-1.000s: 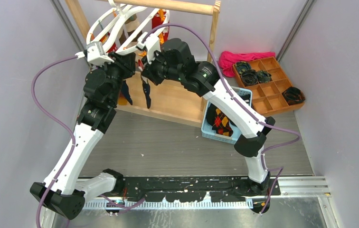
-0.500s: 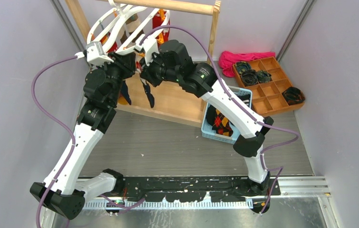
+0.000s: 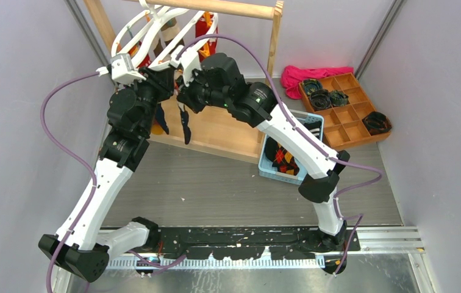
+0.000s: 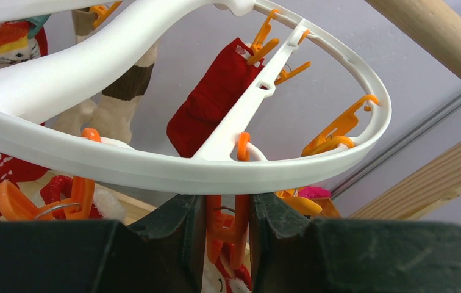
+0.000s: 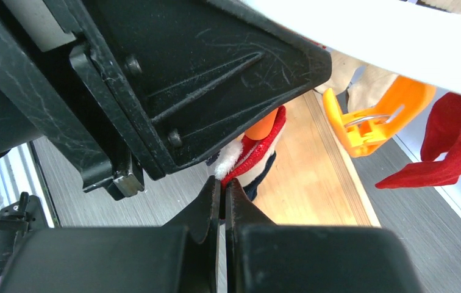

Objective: Clip the socks to the hanger
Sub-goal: Clamp the sock onto the hanger.

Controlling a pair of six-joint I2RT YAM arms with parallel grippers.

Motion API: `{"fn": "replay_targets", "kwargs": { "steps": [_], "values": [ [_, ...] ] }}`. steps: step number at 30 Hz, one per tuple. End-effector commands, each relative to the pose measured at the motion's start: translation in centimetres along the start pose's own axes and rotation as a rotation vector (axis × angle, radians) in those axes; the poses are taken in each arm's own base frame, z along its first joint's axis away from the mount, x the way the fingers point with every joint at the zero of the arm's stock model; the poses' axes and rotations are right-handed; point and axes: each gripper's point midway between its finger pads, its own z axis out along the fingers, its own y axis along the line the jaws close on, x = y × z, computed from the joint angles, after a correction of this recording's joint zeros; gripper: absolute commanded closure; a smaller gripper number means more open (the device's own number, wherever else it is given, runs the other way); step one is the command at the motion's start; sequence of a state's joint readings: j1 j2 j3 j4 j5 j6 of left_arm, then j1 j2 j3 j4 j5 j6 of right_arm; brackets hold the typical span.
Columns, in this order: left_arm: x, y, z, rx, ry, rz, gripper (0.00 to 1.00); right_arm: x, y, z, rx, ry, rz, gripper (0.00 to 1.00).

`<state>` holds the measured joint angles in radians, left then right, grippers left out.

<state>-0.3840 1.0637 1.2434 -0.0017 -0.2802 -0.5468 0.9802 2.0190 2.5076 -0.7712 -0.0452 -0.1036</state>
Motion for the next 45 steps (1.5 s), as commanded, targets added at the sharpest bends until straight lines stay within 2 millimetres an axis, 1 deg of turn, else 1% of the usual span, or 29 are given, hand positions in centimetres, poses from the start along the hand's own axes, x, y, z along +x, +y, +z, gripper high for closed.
{"fn": "replay_targets", "kwargs": {
  "steps": [1, 8, 10, 12, 17, 18, 23, 32, 39, 45],
  "values": [
    [-2.4, -0.9, -0.3, 0.013, -0.053, -0.025, 1.0, -3.7, -0.2, -1.0, 0.025, -0.116, -0.022, 0.99],
    [-2.8, -0.9, -0.4, 0.01, -0.064, -0.023, 1.0, -3.6, -0.1, -1.4, 0.036, -0.11, -0.044, 0.99],
    [-2.8, -0.9, -0.3, 0.009, -0.063, -0.025, 1.0, -3.7, 0.1, -1.4, 0.031, -0.112, -0.061, 0.99],
    [-2.3, -0.6, -0.4, -0.001, -0.044, -0.021, 1.0, -3.7, 0.6, -1.4, 0.023, -0.114, -0.078, 0.99],
    [-2.3, -0.5, -0.5, -0.006, -0.044, -0.023, 1.0, -4.1, 1.4, -1.2, 0.008, -0.127, -0.099, 0.99],
    [-2.3, -0.5, -0.5, -0.006, -0.042, -0.022, 1.0, -4.2, 1.0, -1.3, 0.036, -0.126, -0.101, 0.99],
    [-2.1, -0.5, -0.5, -0.003, -0.037, -0.029, 1.0, -4.7, 0.6, -1.4, 0.064, -0.142, -0.121, 0.99],
    [-2.1, -0.6, -0.6, -0.003, -0.034, -0.039, 1.0, -5.0, -0.8, -1.5, 0.136, -0.149, -0.193, 0.99],
    [-1.9, -0.6, -0.6, 0.0, -0.024, -0.046, 1.0, -5.5, -0.6, -1.4, 0.124, -0.169, -0.214, 0.99],
    [-1.8, -0.7, -0.6, 0.004, -0.021, -0.047, 1.0, -5.3, -0.2, -1.2, 0.104, -0.167, -0.21, 0.99]
  ]
}}
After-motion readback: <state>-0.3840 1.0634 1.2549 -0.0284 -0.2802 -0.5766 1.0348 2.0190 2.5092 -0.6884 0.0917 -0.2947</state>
